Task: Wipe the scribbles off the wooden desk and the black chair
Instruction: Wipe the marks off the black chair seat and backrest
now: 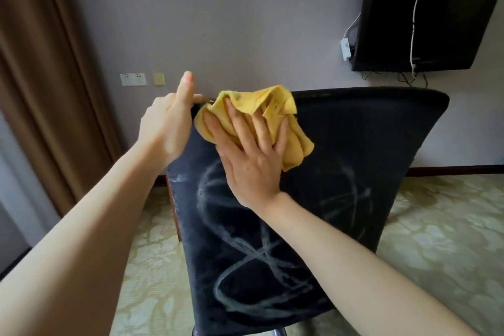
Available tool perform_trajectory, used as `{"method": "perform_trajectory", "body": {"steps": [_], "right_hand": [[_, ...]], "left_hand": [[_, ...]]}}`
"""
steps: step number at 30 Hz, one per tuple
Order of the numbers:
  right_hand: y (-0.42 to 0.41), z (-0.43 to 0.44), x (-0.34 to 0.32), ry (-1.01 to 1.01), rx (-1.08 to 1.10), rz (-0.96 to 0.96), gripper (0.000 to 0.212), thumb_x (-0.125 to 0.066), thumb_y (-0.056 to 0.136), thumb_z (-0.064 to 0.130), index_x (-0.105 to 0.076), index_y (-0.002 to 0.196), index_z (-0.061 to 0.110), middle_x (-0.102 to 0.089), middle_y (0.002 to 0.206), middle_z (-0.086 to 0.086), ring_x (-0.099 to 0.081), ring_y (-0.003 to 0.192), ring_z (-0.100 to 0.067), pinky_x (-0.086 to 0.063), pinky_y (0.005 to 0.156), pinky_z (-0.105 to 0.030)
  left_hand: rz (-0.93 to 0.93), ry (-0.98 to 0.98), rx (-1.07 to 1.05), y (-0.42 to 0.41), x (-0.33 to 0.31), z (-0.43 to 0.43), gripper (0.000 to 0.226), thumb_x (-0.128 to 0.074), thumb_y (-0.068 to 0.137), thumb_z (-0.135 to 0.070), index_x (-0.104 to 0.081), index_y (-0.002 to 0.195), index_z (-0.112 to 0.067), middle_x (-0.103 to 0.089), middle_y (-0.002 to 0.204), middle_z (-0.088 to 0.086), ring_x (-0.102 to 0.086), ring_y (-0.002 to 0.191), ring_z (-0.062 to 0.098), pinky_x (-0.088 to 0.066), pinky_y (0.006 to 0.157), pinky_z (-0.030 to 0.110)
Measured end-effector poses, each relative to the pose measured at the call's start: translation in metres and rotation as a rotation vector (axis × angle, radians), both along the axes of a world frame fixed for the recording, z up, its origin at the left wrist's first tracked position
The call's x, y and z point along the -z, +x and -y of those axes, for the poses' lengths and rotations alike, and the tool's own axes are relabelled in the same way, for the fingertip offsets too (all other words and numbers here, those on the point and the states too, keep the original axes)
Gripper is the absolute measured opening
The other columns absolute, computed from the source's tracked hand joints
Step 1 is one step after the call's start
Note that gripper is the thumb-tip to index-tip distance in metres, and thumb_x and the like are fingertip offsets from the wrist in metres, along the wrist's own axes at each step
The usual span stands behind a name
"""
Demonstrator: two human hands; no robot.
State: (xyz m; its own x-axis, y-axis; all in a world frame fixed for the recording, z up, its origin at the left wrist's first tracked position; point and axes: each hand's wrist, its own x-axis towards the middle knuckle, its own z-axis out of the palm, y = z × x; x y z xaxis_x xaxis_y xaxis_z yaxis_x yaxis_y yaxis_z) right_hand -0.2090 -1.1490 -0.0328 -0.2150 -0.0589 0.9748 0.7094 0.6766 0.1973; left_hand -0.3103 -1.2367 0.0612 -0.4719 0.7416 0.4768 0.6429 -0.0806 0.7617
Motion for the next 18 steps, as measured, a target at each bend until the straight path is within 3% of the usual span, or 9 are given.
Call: {"method": "perform_trajectory", "body": {"steps": [1, 3, 6, 8, 11, 14, 16, 18], "right_hand": [[0.004, -0.007, 0.003, 0.100, 0.038, 0.111, 0.037, -0.042, 0.100, 0.033, -0.042, 0.136, 0.040, -0.042, 0.142, 0.010, -0.029, 0.135, -0.021, -0.003, 0.117, -0.048], [0.020, -0.025, 0.012, 0.288, 0.144, 0.392, 0.040, -0.048, 0.096, 0.027, -0.050, 0.133, 0.042, -0.048, 0.138, 0.014, -0.033, 0.131, -0.016, -0.006, 0.118, -0.042], [0.054, -0.047, 0.015, 0.422, 0.248, 0.643, 0.045, -0.044, 0.094, 0.016, -0.052, 0.133, 0.037, -0.052, 0.137, 0.013, -0.038, 0.127, -0.014, -0.006, 0.120, -0.039], [0.077, -0.056, 0.010, 0.463, 0.289, 0.677, 0.049, -0.044, 0.092, 0.013, -0.050, 0.135, 0.036, -0.052, 0.137, 0.012, -0.040, 0.127, -0.015, -0.008, 0.120, -0.039], [0.108, -0.065, -0.005, 0.486, 0.301, 0.666, 0.054, -0.048, 0.091, 0.011, -0.041, 0.139, 0.033, -0.044, 0.141, 0.010, -0.041, 0.126, -0.016, -0.011, 0.117, -0.040], [0.128, -0.069, -0.024, 0.431, 0.298, 0.644, 0.054, -0.045, 0.094, 0.011, -0.032, 0.142, 0.033, -0.036, 0.139, 0.006, -0.031, 0.130, -0.021, -0.004, 0.116, -0.043], [0.126, -0.065, -0.037, 0.415, 0.251, 0.607, 0.051, -0.050, 0.095, 0.013, -0.037, 0.140, 0.033, -0.038, 0.141, 0.005, -0.026, 0.134, -0.022, -0.004, 0.116, -0.045], [0.109, -0.054, -0.049, 0.401, 0.160, 0.511, 0.050, -0.059, 0.092, 0.010, -0.048, 0.134, 0.034, -0.049, 0.139, 0.005, -0.036, 0.132, -0.022, -0.010, 0.115, -0.047]], "left_hand": [[-0.041, -0.006, -0.051, 0.000, 0.001, 0.000, 0.067, -0.015, 0.090, -0.062, -0.069, 0.110, -0.027, -0.060, 0.120, 0.022, -0.052, 0.113, 0.040, -0.038, 0.099, 0.041], [-0.050, -0.002, -0.109, 0.000, 0.001, 0.001, 0.065, -0.018, 0.101, -0.049, -0.058, 0.122, -0.002, -0.058, 0.116, 0.029, -0.052, 0.109, 0.044, -0.039, 0.090, 0.042], [-0.116, -0.031, -0.099, -0.002, 0.001, 0.001, 0.078, -0.016, 0.089, -0.062, -0.059, 0.124, -0.008, -0.059, 0.119, 0.025, -0.051, 0.111, 0.042, -0.039, 0.100, 0.046], [-0.107, -0.051, -0.113, -0.003, 0.001, 0.000, 0.087, -0.009, 0.076, -0.067, -0.065, 0.117, -0.013, -0.059, 0.120, 0.022, -0.051, 0.112, 0.040, -0.036, 0.103, 0.049], [-0.076, -0.045, -0.056, -0.002, -0.002, 0.002, 0.081, -0.012, 0.076, -0.071, -0.072, 0.100, -0.022, -0.063, 0.113, 0.019, -0.054, 0.107, 0.037, -0.038, 0.103, 0.047], [0.063, -0.099, 0.071, -0.006, -0.006, 0.004, 0.094, -0.018, 0.063, -0.086, -0.071, 0.107, -0.022, -0.065, 0.117, 0.007, -0.057, 0.112, 0.027, -0.037, 0.106, 0.046], [0.142, -0.162, 0.184, -0.011, -0.008, 0.006, 0.101, -0.023, 0.056, -0.092, -0.071, 0.108, -0.020, -0.068, 0.115, 0.004, -0.059, 0.112, 0.024, -0.035, 0.108, 0.046], [0.175, -0.211, 0.289, -0.012, -0.010, 0.008, 0.097, -0.022, 0.064, -0.092, -0.073, 0.102, -0.018, -0.071, 0.107, 0.004, -0.064, 0.105, 0.021, -0.038, 0.106, 0.041]]}}
